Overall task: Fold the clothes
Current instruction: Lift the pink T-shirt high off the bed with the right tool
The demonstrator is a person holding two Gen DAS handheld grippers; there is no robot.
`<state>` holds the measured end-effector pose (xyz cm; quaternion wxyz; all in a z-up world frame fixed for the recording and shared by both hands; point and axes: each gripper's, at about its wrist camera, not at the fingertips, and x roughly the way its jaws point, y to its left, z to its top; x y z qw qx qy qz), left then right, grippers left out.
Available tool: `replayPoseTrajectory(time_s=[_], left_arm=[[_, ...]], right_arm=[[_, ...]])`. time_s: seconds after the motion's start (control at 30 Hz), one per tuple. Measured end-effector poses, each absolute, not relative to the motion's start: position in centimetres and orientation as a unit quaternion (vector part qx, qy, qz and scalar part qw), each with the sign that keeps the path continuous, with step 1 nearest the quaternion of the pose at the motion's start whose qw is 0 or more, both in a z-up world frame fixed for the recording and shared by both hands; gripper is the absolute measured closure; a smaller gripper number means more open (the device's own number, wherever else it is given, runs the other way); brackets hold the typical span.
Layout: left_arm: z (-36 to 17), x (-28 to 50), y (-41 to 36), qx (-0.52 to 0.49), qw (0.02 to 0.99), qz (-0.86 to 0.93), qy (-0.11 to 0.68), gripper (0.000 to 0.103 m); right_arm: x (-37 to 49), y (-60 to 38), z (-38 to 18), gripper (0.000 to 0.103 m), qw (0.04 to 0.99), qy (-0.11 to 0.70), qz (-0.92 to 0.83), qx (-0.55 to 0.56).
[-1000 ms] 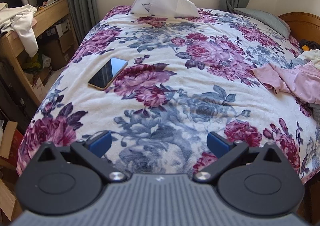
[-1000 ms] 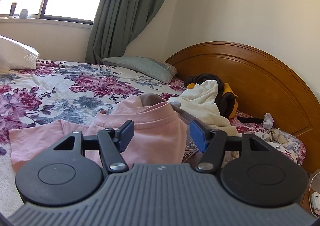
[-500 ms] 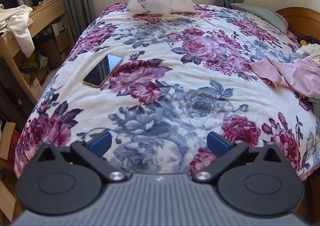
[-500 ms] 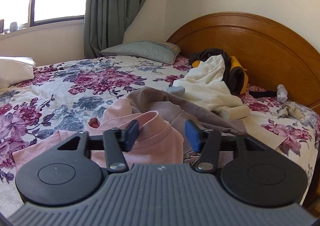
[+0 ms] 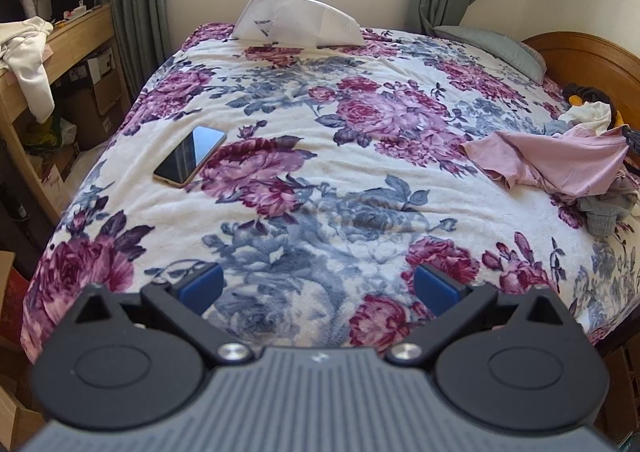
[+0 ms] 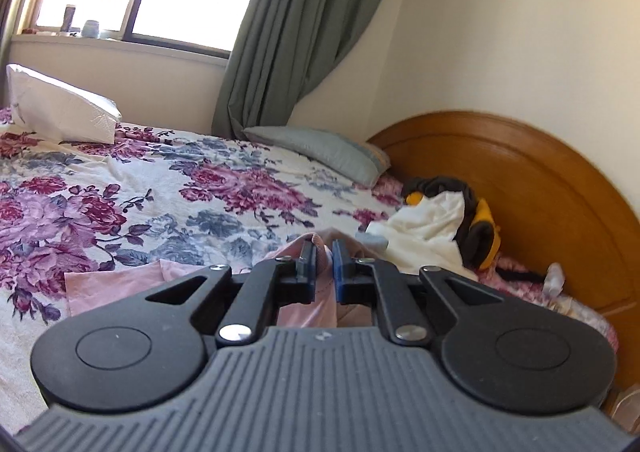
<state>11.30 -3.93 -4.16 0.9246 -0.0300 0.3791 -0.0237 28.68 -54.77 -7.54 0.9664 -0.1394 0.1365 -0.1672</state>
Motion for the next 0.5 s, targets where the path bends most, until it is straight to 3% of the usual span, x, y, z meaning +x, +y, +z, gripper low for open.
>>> replayPoseTrajectory(time_s=[0.3,0.33,0.5], left_arm=[[-2.2,8.6,-2.2,-0.054,0.937,-0.03,0.345,0.0],[-2.1,8.5,-1.9,-0.059,0.937,-0.03,0.343,0.0],[-1.2,8.3,-1.0,-0.085,0.94,-0.039,0.328,0.0]], right_arm=[[26.3,-51.7,2.6,0.096,0.968,0.056,-0.192,-0.149],[26.0,-51.4,3.3,0.102,0.968,0.049,-0.194,-0.15],[24.5,-49.0,9.3,0.103,0.96,0.006,-0.204,-0.191]])
